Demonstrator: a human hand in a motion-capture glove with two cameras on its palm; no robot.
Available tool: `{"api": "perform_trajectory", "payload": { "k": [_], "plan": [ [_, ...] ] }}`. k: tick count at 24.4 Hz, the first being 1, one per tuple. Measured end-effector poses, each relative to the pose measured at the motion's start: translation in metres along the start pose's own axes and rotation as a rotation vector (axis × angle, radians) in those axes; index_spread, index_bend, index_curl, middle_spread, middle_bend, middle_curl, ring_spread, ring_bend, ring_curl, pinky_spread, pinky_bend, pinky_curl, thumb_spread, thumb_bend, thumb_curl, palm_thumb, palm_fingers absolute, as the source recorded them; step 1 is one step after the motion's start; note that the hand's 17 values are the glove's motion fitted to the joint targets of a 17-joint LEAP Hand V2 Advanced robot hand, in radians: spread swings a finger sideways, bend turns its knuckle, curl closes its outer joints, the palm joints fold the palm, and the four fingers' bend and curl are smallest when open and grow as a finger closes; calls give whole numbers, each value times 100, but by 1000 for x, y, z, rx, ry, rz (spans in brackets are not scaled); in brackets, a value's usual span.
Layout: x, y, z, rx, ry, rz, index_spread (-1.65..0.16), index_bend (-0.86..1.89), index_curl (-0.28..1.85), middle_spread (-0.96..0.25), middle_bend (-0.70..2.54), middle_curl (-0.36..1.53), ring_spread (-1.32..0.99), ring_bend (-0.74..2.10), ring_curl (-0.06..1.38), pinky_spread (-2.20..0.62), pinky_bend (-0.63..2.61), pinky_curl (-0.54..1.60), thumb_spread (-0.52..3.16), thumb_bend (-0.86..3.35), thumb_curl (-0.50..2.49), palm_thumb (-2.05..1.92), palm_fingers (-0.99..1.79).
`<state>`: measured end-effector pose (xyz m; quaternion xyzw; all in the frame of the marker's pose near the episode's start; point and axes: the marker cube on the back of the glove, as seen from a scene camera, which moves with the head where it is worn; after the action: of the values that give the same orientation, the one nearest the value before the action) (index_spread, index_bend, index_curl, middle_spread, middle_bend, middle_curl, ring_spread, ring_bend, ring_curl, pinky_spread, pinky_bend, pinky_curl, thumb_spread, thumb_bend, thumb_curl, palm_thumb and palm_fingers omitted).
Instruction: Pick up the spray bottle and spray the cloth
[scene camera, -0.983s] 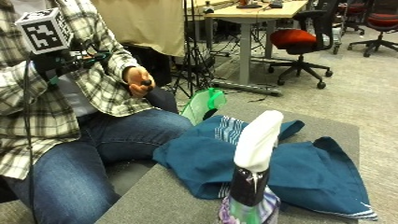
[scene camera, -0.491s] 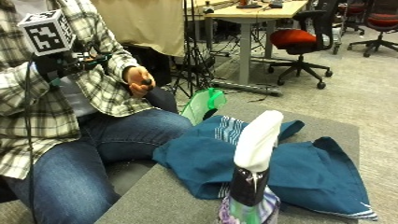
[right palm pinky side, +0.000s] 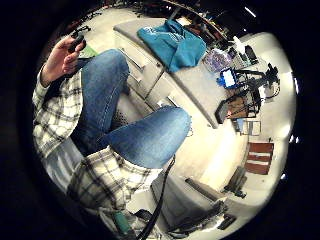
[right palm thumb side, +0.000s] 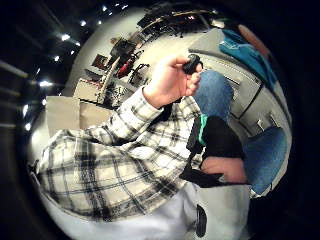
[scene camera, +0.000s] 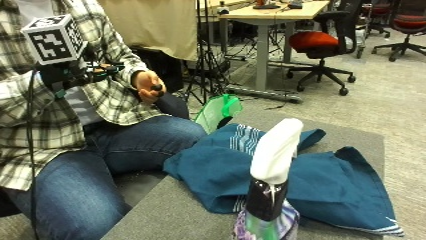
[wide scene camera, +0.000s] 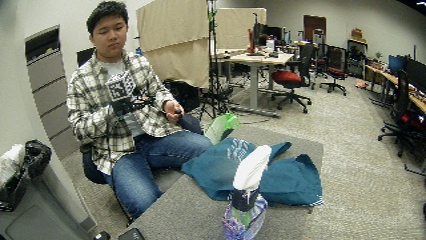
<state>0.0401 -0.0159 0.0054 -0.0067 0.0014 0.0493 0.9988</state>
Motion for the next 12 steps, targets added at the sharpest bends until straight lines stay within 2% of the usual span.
{"api": "perform_trajectory", "payload": {
  "k": [12],
  "plan": [
    [85,-36,-18,54,-20,162,-35,23,32,-10,17,23,7,20,19,14,24,15,119,18,38,58,20]
  ]
}}
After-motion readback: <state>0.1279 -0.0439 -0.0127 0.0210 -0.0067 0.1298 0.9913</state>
